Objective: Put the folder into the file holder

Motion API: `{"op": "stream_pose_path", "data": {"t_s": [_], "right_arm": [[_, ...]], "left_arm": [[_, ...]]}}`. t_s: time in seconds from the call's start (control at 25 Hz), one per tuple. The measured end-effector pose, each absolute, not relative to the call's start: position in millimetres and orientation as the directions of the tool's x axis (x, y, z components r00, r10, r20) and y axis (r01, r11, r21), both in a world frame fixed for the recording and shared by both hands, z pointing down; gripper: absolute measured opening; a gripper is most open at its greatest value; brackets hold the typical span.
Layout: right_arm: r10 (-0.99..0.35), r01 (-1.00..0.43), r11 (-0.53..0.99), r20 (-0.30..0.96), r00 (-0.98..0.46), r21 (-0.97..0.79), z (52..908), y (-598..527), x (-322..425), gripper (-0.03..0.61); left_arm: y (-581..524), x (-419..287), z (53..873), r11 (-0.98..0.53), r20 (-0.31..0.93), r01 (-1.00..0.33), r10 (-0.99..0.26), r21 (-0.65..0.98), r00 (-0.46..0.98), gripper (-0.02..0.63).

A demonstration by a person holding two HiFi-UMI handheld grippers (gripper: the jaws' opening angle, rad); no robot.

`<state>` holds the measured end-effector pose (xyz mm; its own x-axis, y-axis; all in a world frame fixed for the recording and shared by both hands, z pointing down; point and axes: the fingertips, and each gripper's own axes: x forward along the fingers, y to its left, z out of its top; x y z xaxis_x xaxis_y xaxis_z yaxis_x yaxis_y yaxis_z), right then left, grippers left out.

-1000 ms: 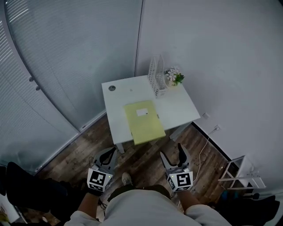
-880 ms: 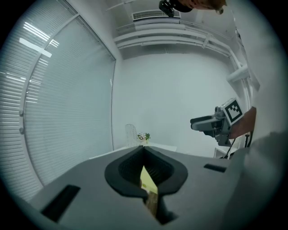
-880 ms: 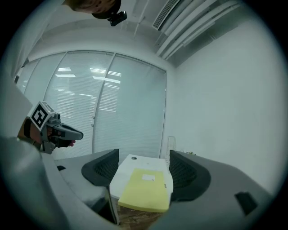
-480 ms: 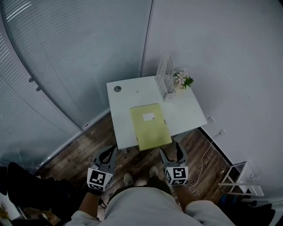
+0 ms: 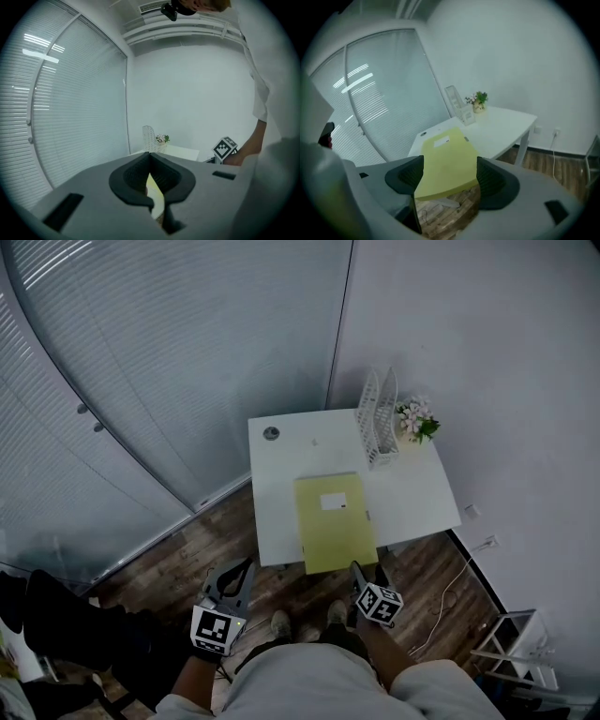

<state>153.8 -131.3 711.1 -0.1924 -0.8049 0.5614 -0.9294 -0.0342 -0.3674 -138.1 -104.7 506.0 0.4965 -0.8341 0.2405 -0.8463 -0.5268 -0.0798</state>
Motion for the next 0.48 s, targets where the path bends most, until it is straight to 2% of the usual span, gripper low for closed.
{"op": "stream_pose_path", "data": {"t_s": [0.16, 0.32, 0.48], "right_arm": [[-0.773, -0.852, -0.159, 0.6, -0.206, -0.498, 745, -137, 165, 0.362], [-0.757, -0.711, -0.305, 0.614, -0.222, -0.633, 779, -137, 175, 0.362], [-0.762, -0.572, -0.371, 0.592, -0.263, -0.732, 802, -139, 171, 0.365]], "left_arm": [[-111, -136, 507, -0.511, 0.268, -0.855, -0.838, -0.087, 0.474, 0.009], [-117, -137, 513, -0.499, 0.296, -0.86, -0.841, -0.101, 0.453, 0.009], [-125, -139, 518, -0.493, 0.322, -0.863, -0.839, -0.111, 0.438, 0.009]]}}
